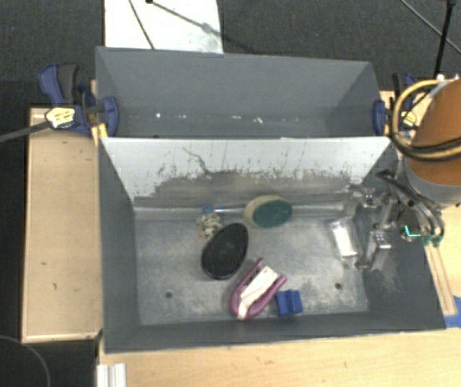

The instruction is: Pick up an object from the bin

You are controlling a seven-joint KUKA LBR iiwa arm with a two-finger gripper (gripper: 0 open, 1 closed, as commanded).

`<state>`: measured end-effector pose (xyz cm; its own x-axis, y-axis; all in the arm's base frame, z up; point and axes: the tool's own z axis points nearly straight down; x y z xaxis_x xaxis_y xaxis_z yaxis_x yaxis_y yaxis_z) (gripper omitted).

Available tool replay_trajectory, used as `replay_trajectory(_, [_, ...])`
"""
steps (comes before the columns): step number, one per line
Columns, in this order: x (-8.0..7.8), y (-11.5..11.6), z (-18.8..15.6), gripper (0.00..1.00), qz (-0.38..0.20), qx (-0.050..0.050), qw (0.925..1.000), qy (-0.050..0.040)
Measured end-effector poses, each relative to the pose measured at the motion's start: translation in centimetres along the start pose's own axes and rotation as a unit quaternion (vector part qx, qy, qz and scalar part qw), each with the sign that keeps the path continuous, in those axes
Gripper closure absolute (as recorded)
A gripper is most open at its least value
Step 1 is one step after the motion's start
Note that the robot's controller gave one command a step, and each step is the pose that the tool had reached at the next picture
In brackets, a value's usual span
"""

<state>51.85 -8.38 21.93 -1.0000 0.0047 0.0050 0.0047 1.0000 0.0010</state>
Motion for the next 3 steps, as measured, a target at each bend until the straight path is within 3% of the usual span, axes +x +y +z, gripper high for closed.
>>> replay_trajectory(1, [-0.4,7.3,3.0,0.00,-0.062,-0.001,0.9981,-0.0021])
replay_trajectory(2, [1.9,13.1,14.6,0.00,-0.210,0.002,0.9778,-0.0081])
replay_trajectory(3, [1.9,13.1,14.3,1.00,-0.211,0.002,0.9775,-0.0054])
